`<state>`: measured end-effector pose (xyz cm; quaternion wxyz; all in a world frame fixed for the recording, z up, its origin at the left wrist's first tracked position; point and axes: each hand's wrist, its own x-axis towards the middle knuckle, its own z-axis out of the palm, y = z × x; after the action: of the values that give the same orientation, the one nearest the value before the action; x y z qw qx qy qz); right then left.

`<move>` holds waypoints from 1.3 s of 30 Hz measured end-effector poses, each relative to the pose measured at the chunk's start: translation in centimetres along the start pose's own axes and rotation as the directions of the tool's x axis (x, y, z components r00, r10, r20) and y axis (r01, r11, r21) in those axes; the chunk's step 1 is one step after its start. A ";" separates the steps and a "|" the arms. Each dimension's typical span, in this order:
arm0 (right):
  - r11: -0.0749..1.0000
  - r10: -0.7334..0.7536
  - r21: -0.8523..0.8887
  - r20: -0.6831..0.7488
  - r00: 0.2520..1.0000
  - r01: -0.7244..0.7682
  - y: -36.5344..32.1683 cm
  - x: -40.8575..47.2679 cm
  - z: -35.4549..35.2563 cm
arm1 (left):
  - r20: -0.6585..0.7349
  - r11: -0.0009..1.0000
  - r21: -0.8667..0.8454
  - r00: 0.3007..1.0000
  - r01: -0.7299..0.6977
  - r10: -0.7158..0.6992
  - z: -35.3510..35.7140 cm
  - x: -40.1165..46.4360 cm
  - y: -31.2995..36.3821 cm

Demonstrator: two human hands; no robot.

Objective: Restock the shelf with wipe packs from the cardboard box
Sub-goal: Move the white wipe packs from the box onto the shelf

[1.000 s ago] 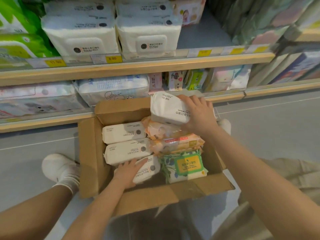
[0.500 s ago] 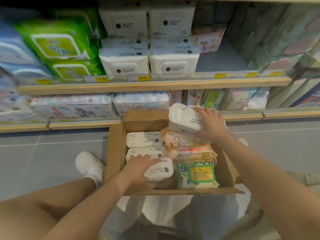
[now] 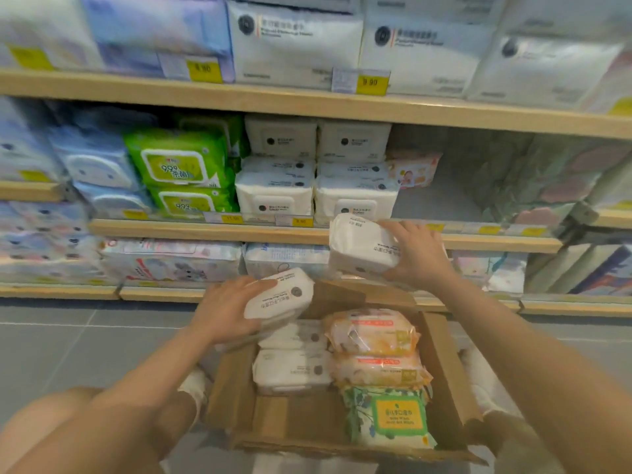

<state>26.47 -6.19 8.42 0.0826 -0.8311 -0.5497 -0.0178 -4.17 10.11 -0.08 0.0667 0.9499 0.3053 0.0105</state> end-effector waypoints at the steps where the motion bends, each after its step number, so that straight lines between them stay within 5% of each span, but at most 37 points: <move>1: 1.000 -0.015 -0.021 -0.014 1.000 0.015 -0.5 1.0 -0.6 | -0.041 0.999 -0.022 0.999 0.032 -0.033 -0.7 0.2 -1.2; 12: 0.966 -0.242 -0.116 -0.102 0.965 0.230 -8.9 17.2 -3.6 | -0.327 0.973 -0.126 0.918 0.191 -0.223 -6.3 3.7 -10.6; 16: 0.976 -0.219 0.004 -0.027 0.975 0.219 -11.8 23.1 -2.6 | -0.372 0.973 -0.168 0.904 0.160 -0.212 -6.4 4.9 -12.8; 20: 0.986 -0.161 -0.042 0.052 0.986 0.163 -13.7 25.9 0.1 | -0.363 0.977 -0.159 0.911 0.144 -0.194 -6.2 5.8 -13.8; 23: 0.996 -0.039 -0.086 -0.051 0.998 0.035 -14.2 25.6 2.4 | -0.331 0.969 -0.191 0.919 0.159 -0.216 -5.7 6.0 -14.2; 29: 0.981 -0.158 -0.156 -0.291 0.944 0.116 -14.4 25.0 4.9 | -0.342 0.948 -0.261 0.901 0.180 -0.265 -5.3 5.6 -14.0; 39: 0.981 -0.040 -0.195 -0.254 0.966 -0.011 -15.6 30.8 6.8 | -0.314 0.933 -0.308 0.905 0.188 -0.286 -5.3 5.9 -14.4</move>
<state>23.92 28.84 7.26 0.0715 -0.8217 -0.5361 -0.1796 -8.00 25.74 3.17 0.1408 0.8696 0.4219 0.2143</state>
